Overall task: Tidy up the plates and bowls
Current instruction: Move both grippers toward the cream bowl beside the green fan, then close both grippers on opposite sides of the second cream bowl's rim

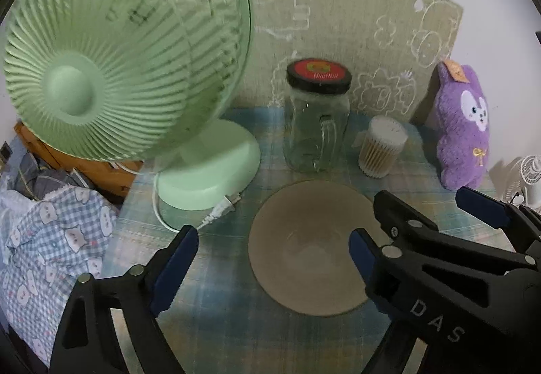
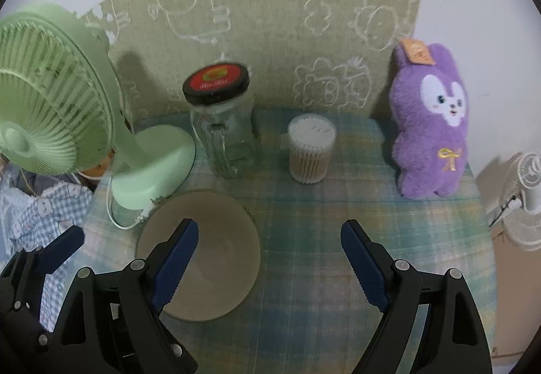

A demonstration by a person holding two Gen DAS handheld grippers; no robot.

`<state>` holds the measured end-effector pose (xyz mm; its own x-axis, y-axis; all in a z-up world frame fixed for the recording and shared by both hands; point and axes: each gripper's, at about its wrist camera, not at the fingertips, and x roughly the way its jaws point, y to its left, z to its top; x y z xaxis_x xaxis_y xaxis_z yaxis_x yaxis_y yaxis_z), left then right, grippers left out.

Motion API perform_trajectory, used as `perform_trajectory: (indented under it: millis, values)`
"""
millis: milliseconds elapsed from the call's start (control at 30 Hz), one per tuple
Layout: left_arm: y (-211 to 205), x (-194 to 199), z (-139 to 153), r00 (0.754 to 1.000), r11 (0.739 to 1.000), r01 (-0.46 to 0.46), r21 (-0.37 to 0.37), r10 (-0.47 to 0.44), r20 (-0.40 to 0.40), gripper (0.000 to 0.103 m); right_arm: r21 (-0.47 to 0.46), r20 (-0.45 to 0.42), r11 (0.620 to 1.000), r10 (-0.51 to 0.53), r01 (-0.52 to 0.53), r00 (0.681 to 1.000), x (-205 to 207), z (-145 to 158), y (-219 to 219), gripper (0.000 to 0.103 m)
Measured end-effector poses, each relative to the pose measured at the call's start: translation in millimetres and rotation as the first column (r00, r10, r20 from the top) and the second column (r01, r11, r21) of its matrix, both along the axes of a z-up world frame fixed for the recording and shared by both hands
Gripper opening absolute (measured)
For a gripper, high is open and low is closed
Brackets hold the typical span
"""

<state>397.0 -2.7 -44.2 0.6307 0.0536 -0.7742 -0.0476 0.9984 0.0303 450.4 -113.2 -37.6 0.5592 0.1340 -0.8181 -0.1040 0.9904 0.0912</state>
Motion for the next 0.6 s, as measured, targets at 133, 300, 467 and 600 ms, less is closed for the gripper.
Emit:
perform_trajectory:
  millis: [133,300,467,600]
  values:
    - [4,12,-18,0.999,1.000,-0.017,0.018,0.018,-0.033,0.081,-0.017,-0.020,1.000,0.020,-0.020,1.000,11,-18,9,0.086]
    - [9,23,-31,0.997,0.999,-0.021,0.026,0.023,-0.070,0.069,-0.005,-0.048,1.000,0.005,-0.005,0.999,17,-33,14,0.075]
    - [11,30,-46,0.993,1.000,-0.019,0.000,0.018,-0.117,0.048,0.010,-0.088,1.000,0.004,-0.003,0.996,23,-48,17,0.060]
    - [10,33,-55,0.990,1.000,-0.021,0.000,0.021,-0.142,0.035,0.033,-0.131,0.999,0.002,0.002,0.991,25,-59,18,0.041]
